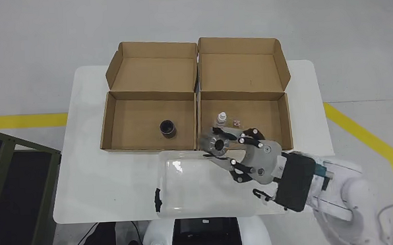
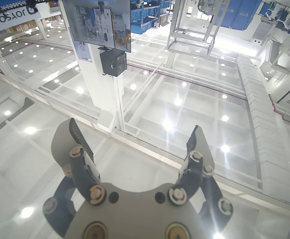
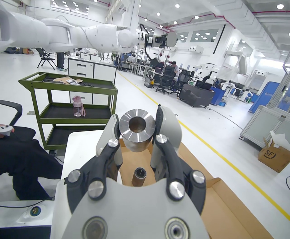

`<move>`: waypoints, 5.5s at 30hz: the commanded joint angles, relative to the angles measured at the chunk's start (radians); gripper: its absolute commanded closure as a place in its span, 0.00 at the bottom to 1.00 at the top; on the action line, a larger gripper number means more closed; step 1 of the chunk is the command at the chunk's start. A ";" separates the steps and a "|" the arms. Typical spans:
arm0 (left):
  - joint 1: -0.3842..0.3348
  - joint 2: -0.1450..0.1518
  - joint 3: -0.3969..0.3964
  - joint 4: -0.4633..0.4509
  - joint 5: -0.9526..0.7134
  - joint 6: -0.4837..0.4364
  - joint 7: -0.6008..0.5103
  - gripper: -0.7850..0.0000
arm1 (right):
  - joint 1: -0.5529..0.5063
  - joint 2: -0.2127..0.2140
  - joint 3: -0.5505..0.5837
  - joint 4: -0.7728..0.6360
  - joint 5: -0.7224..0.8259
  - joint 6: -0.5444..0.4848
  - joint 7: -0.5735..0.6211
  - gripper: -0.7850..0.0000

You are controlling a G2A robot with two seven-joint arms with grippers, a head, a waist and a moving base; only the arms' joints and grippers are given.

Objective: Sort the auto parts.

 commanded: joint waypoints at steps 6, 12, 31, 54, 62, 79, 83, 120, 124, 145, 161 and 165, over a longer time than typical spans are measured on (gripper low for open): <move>0.000 0.000 0.000 0.000 0.000 0.000 0.000 0.00 | 0.068 -0.004 -0.065 0.089 -0.029 0.010 0.041 1.00; 0.000 0.000 0.000 0.000 0.000 0.000 0.000 0.00 | 0.119 -0.013 -0.148 0.162 -0.067 0.043 0.078 1.00; 0.000 0.000 0.000 0.000 0.000 0.000 0.000 0.00 | 0.305 -0.061 -0.359 0.459 -0.115 0.161 0.158 1.00; 0.000 0.000 0.000 0.000 0.000 0.000 0.000 0.00 | 0.516 -0.148 -0.550 0.770 -0.103 0.268 0.282 1.00; 0.000 0.000 0.000 0.000 0.000 0.000 0.000 0.00 | 0.537 -0.164 -0.567 0.805 -0.129 0.286 0.311 1.00; 0.000 0.000 0.000 0.000 0.000 0.000 0.000 0.00 | 0.532 -0.178 -0.560 0.825 -0.161 0.285 0.338 0.66; 0.000 0.000 0.000 0.000 0.000 0.000 0.000 0.00 | 0.532 -0.182 -0.561 0.834 -0.167 0.284 0.343 0.64; 0.000 0.000 0.000 0.000 0.000 0.000 0.000 0.00 | 0.255 -0.110 -0.264 0.379 -0.228 0.146 0.259 0.53; 0.000 0.000 0.000 0.000 0.000 0.000 0.000 0.00 | 0.190 -0.093 -0.183 0.343 -0.242 0.114 0.185 0.35; 0.000 0.000 0.000 0.000 0.000 0.000 0.000 0.00 | -0.170 -0.028 0.185 0.297 -0.309 0.066 -0.163 0.00; 0.000 0.000 0.000 0.000 0.000 0.000 0.000 0.00 | -0.406 -0.001 0.427 0.332 -0.350 0.058 -0.401 0.00; 0.000 0.000 0.000 0.000 0.000 0.000 0.000 0.00 | -0.454 0.004 0.480 0.344 -0.344 0.054 -0.442 0.00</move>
